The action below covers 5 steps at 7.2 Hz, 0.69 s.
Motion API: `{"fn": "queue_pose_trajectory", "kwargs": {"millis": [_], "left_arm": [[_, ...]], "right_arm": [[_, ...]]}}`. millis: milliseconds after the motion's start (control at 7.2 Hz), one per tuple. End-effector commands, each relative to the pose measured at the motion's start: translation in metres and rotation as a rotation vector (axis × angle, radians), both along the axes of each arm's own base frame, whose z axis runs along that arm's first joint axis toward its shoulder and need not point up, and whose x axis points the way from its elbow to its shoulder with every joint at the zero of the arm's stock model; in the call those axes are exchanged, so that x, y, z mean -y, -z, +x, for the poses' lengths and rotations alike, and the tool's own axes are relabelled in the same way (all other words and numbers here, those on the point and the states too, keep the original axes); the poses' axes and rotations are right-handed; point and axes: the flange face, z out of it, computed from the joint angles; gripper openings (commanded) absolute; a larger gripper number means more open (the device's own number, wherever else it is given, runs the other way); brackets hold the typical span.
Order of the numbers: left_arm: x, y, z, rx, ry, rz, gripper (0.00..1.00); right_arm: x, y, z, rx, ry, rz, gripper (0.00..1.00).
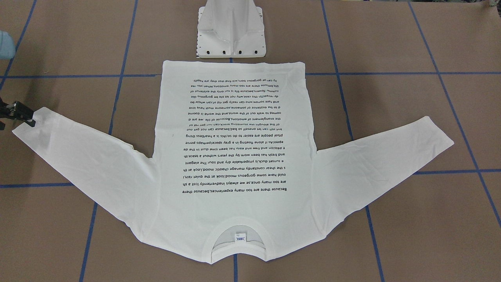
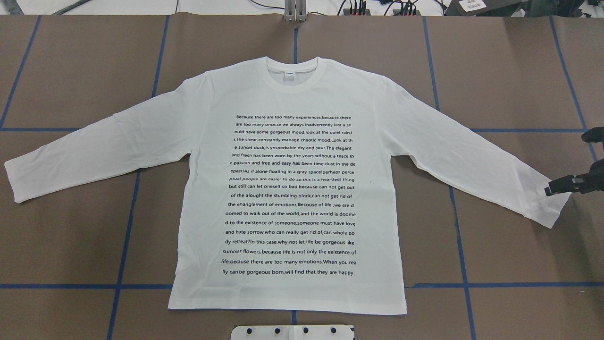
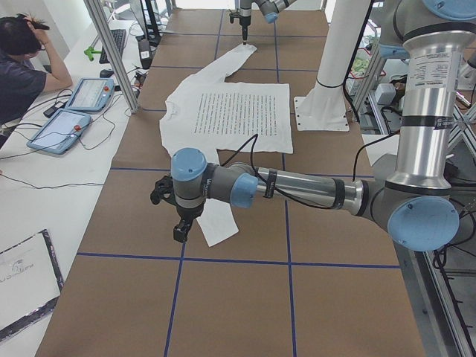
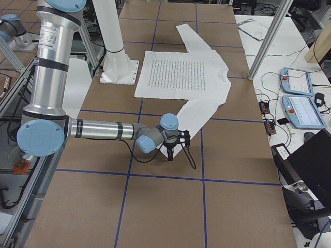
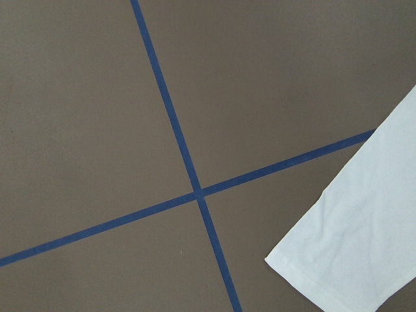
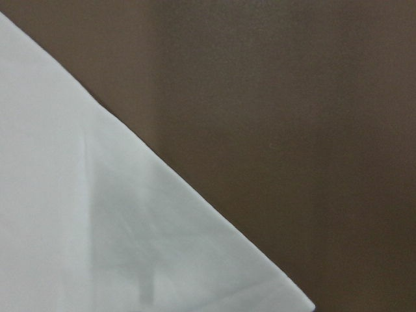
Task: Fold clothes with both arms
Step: 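Lower the right gripper onto the sleeve cuff nearest it and grasp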
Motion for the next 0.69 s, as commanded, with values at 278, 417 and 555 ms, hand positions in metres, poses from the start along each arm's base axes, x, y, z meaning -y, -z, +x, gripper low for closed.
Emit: {"fn": "queue_pose_trajectory", "kwargs": {"millis": [278, 417, 555], "left_arm": [[-0.002, 0.006, 0.000, -0.001, 0.000, 0.011, 0.99], [-0.002, 0.007, 0.000, -0.001, 0.000, 0.011, 0.99], [-0.002, 0.007, 0.000, -0.010, -0.002, 0.010, 1.00]], "right_arm": [[-0.009, -0.019, -0.009, -0.023, 0.027, -0.036, 0.93], [-0.011, -0.021, -0.007, -0.026, 0.028, -0.043, 0.79], [-0.012, -0.022, -0.007, -0.027, 0.028, -0.048, 0.64]]}}
